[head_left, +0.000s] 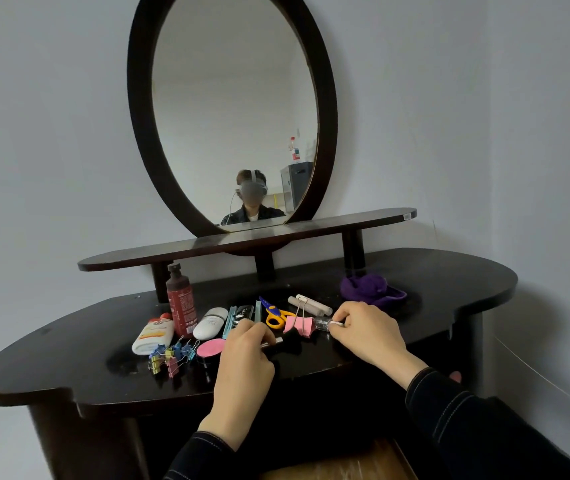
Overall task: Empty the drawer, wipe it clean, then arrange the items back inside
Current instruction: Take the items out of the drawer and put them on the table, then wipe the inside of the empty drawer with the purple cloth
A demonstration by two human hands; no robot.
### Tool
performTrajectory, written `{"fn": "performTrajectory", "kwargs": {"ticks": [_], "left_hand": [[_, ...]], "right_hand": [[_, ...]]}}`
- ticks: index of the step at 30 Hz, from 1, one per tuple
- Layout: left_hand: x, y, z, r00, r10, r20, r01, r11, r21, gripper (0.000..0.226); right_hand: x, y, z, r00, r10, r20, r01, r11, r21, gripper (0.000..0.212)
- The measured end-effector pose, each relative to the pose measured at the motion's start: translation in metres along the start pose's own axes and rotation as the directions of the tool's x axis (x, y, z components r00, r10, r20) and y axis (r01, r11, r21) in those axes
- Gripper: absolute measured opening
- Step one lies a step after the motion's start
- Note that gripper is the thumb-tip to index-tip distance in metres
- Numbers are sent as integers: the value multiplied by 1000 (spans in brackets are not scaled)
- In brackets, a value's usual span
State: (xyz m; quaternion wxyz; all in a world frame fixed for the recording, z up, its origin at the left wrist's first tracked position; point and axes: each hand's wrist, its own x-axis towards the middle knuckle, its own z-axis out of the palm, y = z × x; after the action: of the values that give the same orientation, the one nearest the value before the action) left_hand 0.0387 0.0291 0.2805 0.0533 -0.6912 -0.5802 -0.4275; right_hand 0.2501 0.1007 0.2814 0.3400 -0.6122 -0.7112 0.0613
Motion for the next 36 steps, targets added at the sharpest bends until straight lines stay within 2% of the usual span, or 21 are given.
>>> {"fn": "performTrajectory", "kwargs": {"ticks": [3,6,8,10,12,14,17,20,22,24,26,28,30,32,33,34,36], "left_hand": [[-6,2,0,999,40,-30,-40,999,10,40],[-15,4,-1,986,159,-59,-157,987,39,36],[-19,8,-1,964,262,-43,-259,963,76,33],[-20,14,1,942,335,9,-335,939,81,30],[-18,19,4,934,352,63,-355,933,53,23],[-14,23,7,941,324,97,-327,945,16,20],[-7,23,9,954,271,129,-265,962,-59,22],[-3,21,9,959,247,137,-234,967,-104,22],[-4,19,10,959,245,144,-230,966,-117,22],[-3,16,11,960,240,147,-220,966,-136,23],[-2,15,11,961,229,155,-207,967,-149,23],[-2,14,10,963,214,166,-188,969,-160,22],[-2,14,8,964,196,181,-164,970,-180,22],[-4,16,6,965,185,188,-147,969,-198,21],[-5,17,5,966,180,187,-141,969,-205,21],[-7,18,3,968,175,181,-135,968,-211,20],[-12,20,0,977,159,141,-119,959,-256,20]], "right_hand": [[-1,1,-1,1000,9,-21,-8,999,35,10],[0,5,-4,999,26,-23,-21,978,206,8],[5,9,-8,998,69,-9,-59,906,419,5],[12,14,-13,991,132,34,-126,785,606,9],[17,23,-19,981,189,47,-172,727,665,12],[24,34,-22,974,225,-31,-162,784,600,13],[38,47,-27,964,203,-172,-145,943,299,29],[59,54,-24,984,137,-118,-137,991,10,71],[72,55,-19,992,129,-7,-129,986,-102,83],[83,55,-12,991,112,75,-93,971,-218,71],[88,55,-7,997,66,31,-55,961,-270,48],[87,56,-8,996,30,-81,-41,990,-133,29],[78,56,-14,981,53,-188,-19,984,178,14],[66,53,-26,964,121,-237,17,861,508,6],[59,52,-34,964,144,-224,27,783,621,3],[52,51,-42,968,142,-205,39,727,686,6],[36,49,-61,980,85,-178,72,685,724,21]]}}
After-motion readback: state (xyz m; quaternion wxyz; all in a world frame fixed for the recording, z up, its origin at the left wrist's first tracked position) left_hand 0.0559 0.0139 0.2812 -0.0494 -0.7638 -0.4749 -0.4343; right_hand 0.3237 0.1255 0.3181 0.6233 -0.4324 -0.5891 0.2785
